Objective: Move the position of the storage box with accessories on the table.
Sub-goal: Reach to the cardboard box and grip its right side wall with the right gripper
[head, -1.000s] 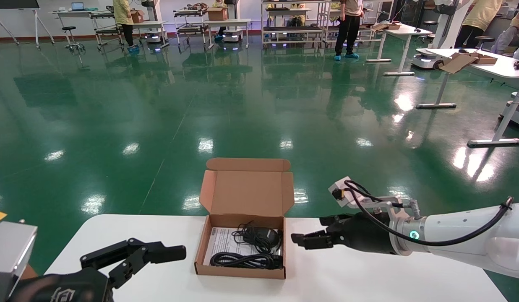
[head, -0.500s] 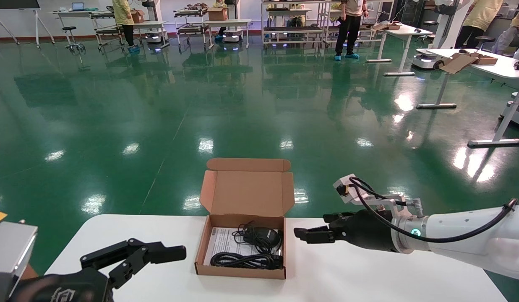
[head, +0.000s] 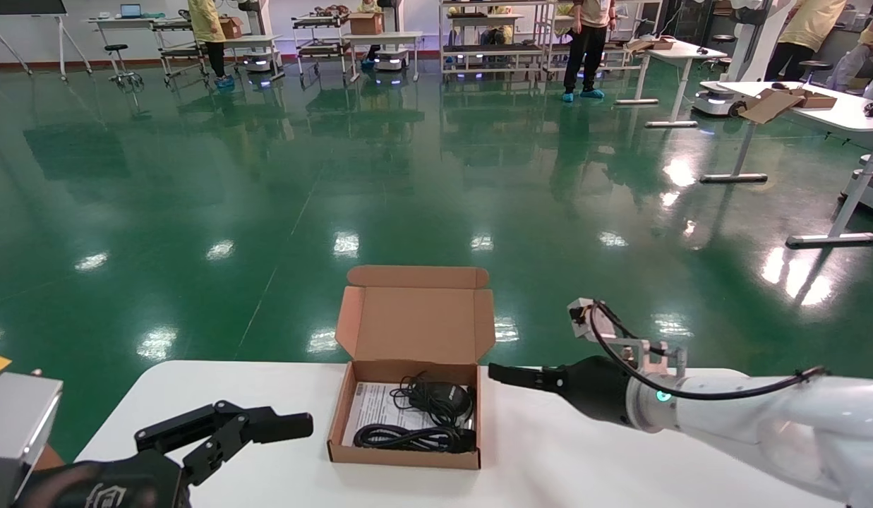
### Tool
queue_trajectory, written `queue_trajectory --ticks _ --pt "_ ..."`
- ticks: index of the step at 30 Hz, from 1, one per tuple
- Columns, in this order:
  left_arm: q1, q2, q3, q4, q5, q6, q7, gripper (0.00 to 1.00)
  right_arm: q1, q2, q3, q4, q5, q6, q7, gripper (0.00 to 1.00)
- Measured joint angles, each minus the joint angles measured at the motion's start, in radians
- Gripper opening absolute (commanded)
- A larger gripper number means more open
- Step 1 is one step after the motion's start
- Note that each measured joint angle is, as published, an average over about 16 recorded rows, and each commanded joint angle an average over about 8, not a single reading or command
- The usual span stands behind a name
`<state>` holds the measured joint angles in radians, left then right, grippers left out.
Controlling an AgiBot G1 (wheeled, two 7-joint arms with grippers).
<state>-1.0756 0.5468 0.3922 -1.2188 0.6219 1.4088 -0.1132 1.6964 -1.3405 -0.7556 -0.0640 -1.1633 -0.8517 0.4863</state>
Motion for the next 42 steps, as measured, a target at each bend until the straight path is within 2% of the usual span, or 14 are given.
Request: queue_trajectory --ticks 13,26,36,38,39,42 --pt "0.000 0.000 0.000 0.000 0.000 0.000 0.000 1.00 -0.084 -0.019 -0.019 0.115 -0.024 0.128 0.154 1.00" --pt "0.000 0.000 0.000 0.000 0.000 0.000 0.000 1.00 -0.166 -0.024 -0.122 0.277 -0.087 0.231 0.328 1.00" --pt "0.000 0.000 0.000 0.000 0.000 0.000 0.000 1.00 -0.197 -0.023 -0.206 0.350 -0.106 0.296 0.436 0.99" --pt "0.000 0.000 0.000 0.000 0.000 0.000 0.000 1.00 -0.201 -0.023 -0.222 0.359 -0.107 0.308 0.453 0.92" --pt "0.000 0.000 0.000 0.000 0.000 0.000 0.000 1.00 -0.202 -0.023 -0.229 0.363 -0.107 0.314 0.461 0.84" --pt "0.000 0.000 0.000 0.000 0.000 0.000 0.000 1.00 -0.207 -0.023 -0.250 0.375 -0.107 0.331 0.482 0.46"
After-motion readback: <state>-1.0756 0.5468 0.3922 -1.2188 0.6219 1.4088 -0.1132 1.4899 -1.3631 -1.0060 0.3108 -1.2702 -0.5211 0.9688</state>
